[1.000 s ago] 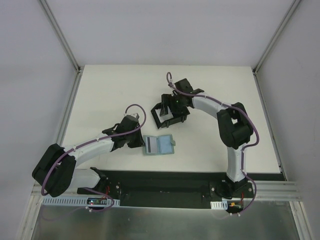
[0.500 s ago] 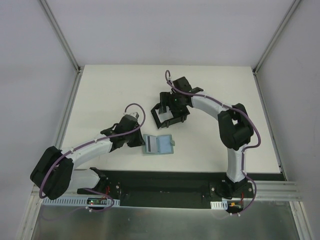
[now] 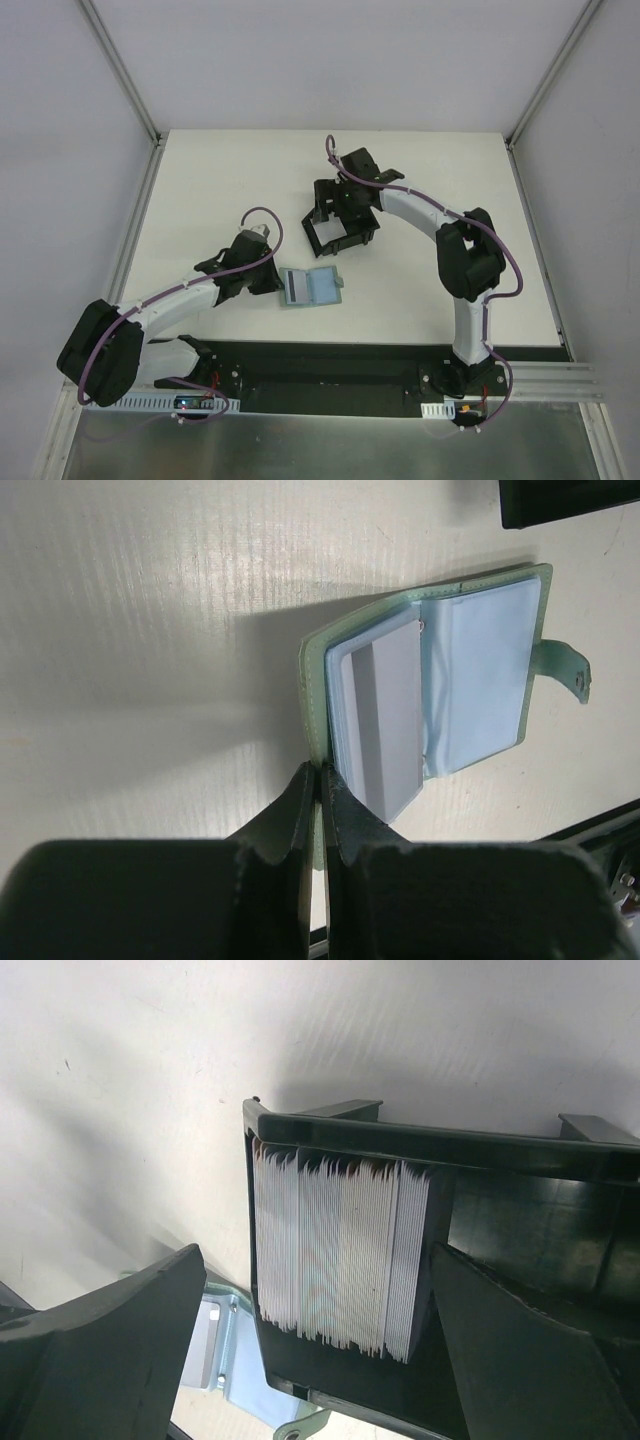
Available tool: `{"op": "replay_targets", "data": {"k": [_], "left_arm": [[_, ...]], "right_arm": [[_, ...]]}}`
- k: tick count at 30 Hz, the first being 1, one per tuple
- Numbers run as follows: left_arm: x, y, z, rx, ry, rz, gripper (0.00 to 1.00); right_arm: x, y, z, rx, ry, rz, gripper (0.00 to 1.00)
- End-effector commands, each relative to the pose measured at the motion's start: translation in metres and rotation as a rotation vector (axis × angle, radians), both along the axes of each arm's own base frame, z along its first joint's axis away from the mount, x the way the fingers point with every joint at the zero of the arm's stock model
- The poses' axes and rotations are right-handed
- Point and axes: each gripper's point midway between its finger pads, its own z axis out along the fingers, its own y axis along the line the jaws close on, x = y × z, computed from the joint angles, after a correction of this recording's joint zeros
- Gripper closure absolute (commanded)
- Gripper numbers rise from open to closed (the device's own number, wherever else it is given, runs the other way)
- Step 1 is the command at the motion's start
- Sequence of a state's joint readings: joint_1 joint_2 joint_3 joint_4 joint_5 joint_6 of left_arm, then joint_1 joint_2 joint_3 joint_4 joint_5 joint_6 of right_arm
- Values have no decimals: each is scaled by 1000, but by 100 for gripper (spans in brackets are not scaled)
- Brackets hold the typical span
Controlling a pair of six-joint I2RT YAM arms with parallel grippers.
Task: Put the credit cards into the card holder
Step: Pick up the credit card from the storage box.
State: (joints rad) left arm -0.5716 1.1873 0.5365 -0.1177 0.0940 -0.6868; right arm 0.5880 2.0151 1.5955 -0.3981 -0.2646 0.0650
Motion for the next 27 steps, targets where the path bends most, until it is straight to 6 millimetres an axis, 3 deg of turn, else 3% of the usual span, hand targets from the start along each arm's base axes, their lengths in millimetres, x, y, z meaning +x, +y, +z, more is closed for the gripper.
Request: {"op": "replay_targets", "data": {"k": [1, 10, 25, 27], "left_arm": [[-1, 9, -1, 20, -12, -2, 100], [3, 9, -2, 28, -7, -14, 100], [7, 6, -2, 27, 5, -27, 100], [8, 6, -2, 27, 4, -26, 100]], "right_arm": [[4, -2, 3, -23, -10, -9, 4], [-2, -3, -19, -47, 39, -7, 2], [-15, 4, -33, -37, 122, 32, 2], [-13, 5, -27, -24, 108, 31, 2]]}}
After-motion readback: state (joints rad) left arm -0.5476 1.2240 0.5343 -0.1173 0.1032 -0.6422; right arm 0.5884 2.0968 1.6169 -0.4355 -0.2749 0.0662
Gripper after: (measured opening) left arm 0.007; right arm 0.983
